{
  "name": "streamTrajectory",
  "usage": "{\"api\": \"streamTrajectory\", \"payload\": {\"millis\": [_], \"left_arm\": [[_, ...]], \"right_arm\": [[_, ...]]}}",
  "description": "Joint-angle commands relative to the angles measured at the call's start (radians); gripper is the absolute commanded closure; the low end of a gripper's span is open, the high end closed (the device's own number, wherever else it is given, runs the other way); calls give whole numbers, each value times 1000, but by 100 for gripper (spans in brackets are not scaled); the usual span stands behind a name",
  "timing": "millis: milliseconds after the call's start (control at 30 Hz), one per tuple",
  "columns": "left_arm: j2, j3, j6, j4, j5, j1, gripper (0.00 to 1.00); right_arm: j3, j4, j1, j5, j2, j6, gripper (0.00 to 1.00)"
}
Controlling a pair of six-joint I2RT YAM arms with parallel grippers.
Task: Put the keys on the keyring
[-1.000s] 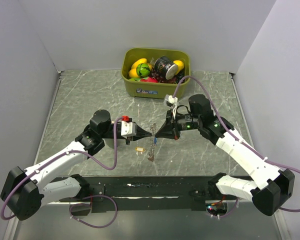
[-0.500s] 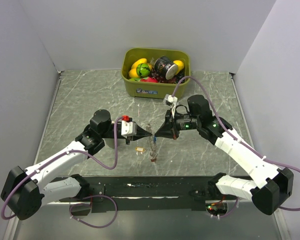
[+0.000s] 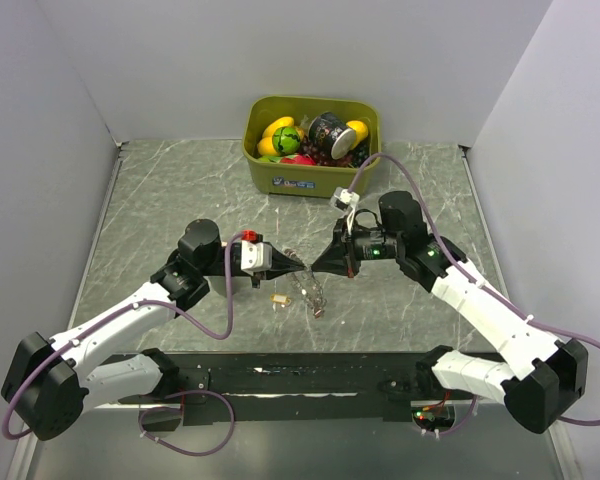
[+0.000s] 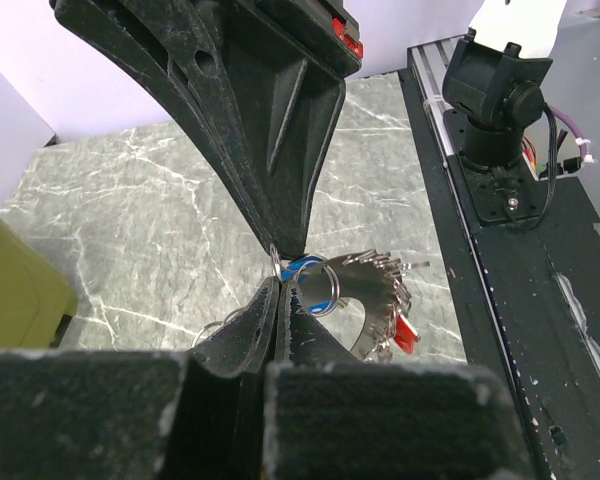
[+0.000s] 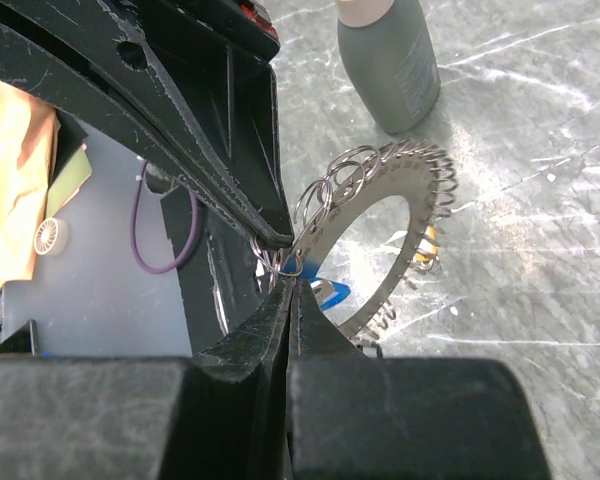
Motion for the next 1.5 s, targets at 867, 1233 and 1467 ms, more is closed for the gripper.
{"api": "streamTrajectory", "payload": {"millis": [867,1233,1467], "left_arm": [[-34,-43,-108,258,67,-3,99],[-24,-74,-173,369,74,-3,99],[-13,-69,-187,393,92,-3,99]], "right_arm": [[-113,183,-49,-92,-83,47,100],[-142,309,-78,-214,-117,135,100],[-150,386,-84,-276,-106,195,100]]}}
